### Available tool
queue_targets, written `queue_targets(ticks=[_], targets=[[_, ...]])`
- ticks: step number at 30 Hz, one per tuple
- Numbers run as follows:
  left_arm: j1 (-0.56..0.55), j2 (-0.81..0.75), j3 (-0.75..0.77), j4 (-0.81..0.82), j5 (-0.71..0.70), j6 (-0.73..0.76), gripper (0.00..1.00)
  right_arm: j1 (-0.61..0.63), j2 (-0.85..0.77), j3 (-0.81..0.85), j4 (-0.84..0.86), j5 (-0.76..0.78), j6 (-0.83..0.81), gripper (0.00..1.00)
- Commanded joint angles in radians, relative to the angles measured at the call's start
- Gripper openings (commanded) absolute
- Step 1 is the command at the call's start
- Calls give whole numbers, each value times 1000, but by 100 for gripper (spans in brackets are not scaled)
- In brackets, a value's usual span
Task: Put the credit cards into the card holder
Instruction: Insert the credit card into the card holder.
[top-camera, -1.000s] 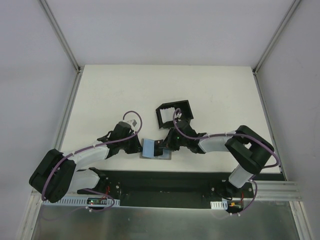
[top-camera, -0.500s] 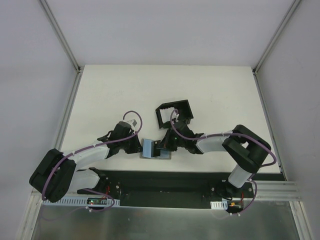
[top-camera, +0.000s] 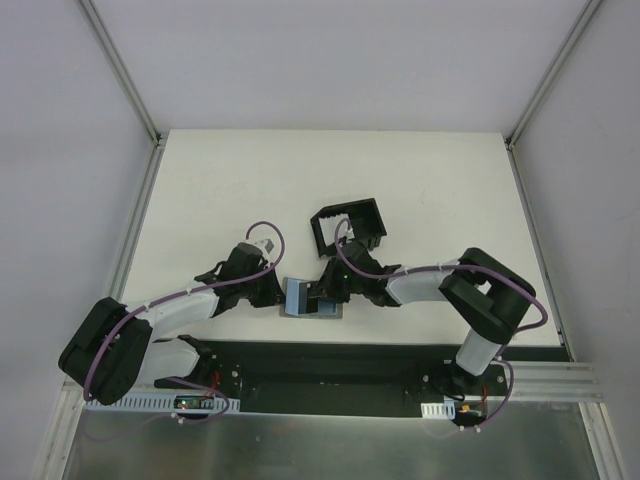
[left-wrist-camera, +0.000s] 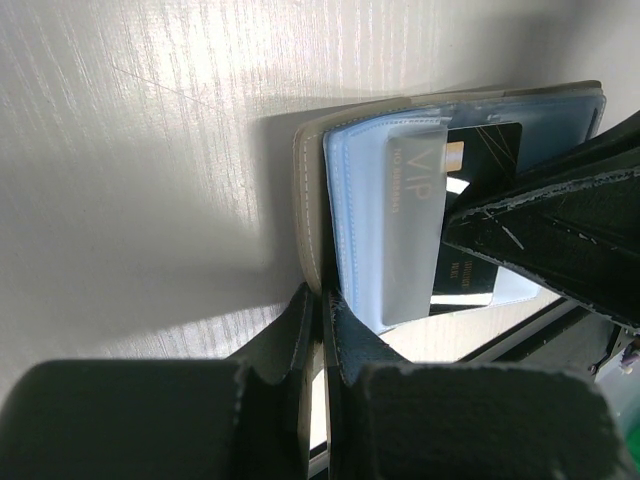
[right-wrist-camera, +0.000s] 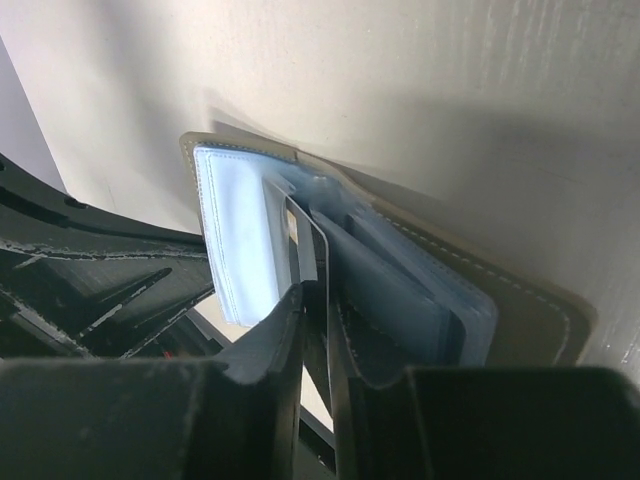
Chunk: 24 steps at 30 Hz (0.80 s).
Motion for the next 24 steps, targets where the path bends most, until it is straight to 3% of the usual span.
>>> queue_targets(ticks=[1,5,7,24], targets=[[3,10,-18,-54,-27,14,0,22,-12,13,-239,93,-70,21],[3,6,-24,-54,-23,11,0,24,-94,23,-352,185,-113,42],[3,0,-24,-54,-18,11,0,25,-110,27,-382,223,-126,45],[3,10,-14,-55,-12,20,0,45,-20,131,-272,62,-176,40]])
